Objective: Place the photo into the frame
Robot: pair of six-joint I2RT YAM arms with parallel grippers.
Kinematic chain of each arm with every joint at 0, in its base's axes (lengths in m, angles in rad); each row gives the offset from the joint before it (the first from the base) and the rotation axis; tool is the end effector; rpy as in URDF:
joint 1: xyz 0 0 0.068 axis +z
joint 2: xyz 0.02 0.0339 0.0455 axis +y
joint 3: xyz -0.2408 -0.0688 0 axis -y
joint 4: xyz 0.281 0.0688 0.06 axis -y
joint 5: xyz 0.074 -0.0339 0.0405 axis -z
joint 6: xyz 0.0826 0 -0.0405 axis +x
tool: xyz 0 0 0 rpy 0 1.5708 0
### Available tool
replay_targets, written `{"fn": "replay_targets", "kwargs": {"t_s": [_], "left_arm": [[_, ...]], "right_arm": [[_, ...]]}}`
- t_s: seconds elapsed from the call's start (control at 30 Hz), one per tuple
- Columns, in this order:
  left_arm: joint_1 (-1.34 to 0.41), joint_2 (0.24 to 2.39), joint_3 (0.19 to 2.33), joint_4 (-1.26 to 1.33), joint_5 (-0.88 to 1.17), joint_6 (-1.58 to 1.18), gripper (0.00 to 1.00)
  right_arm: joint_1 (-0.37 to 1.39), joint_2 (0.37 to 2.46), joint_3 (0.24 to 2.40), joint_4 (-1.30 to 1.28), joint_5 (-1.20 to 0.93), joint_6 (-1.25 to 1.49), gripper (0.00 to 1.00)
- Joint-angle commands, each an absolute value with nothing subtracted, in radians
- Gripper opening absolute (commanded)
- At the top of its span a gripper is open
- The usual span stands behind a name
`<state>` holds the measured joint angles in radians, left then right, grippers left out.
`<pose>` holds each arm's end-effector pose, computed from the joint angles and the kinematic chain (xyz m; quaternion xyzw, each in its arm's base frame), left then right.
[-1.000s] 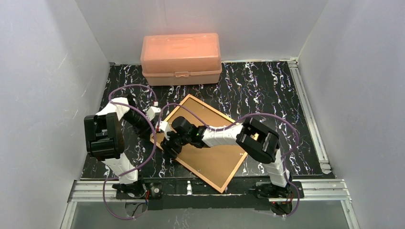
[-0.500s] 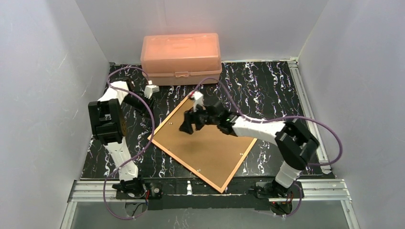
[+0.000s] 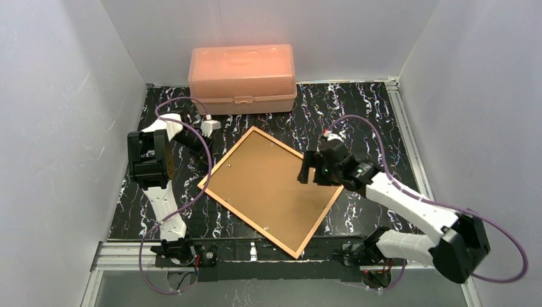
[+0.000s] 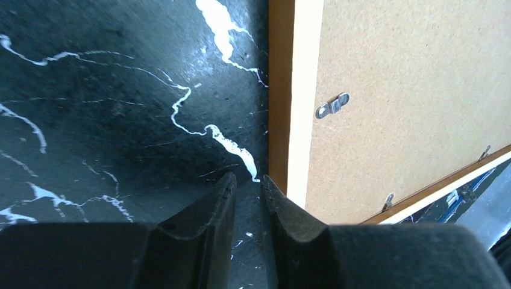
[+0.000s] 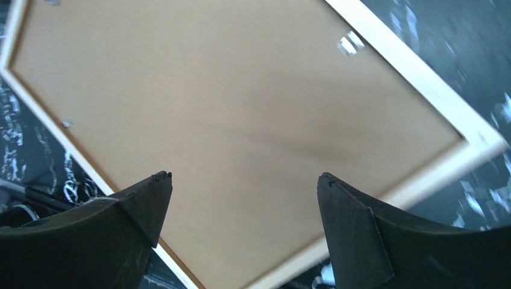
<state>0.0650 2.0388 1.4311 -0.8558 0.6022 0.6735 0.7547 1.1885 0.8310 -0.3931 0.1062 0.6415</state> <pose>0.4110 -0.0201 0.0760 0.3009 0.9051 -0.2577 0.1546 0.2454 0.2187 0.1883 -0.0307 0.9155 0.2186 0.3363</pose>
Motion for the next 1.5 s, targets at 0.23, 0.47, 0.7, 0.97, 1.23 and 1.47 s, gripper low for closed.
{"fn": "replay_targets", "kwargs": {"t_s": [0.23,0.47,0.7,0.97,1.23,1.47], "left_arm": [[0.053,1.955,1.335,-0.859,0.597,0.738,0.12],[0.048,1.917,1.257,-0.848,0.59,0.773,0.06],[0.042,1.851,1.158,-0.868,0.599,0.852,0.04],[0.016,1.8,1.07,-0.939,0.624,0.949,0.04],[-0.05,1.718,0.976,-1.011,0.643,1.027,0.05],[-0.032,1.683,0.978,-1.081,0.679,1.029,0.08]], "right_arm": [[0.684,0.995,0.704,-0.794,0.171,0.866,0.99],[0.601,0.998,0.553,-0.536,0.058,0.833,0.99],[0.462,1.033,0.541,-0.319,-0.046,0.796,0.97],[0.388,1.228,0.706,-0.253,-0.041,0.691,0.96],[0.345,1.394,0.855,-0.229,0.009,0.591,0.95],[0.364,1.376,0.924,-0.258,0.007,0.531,0.92]]}}
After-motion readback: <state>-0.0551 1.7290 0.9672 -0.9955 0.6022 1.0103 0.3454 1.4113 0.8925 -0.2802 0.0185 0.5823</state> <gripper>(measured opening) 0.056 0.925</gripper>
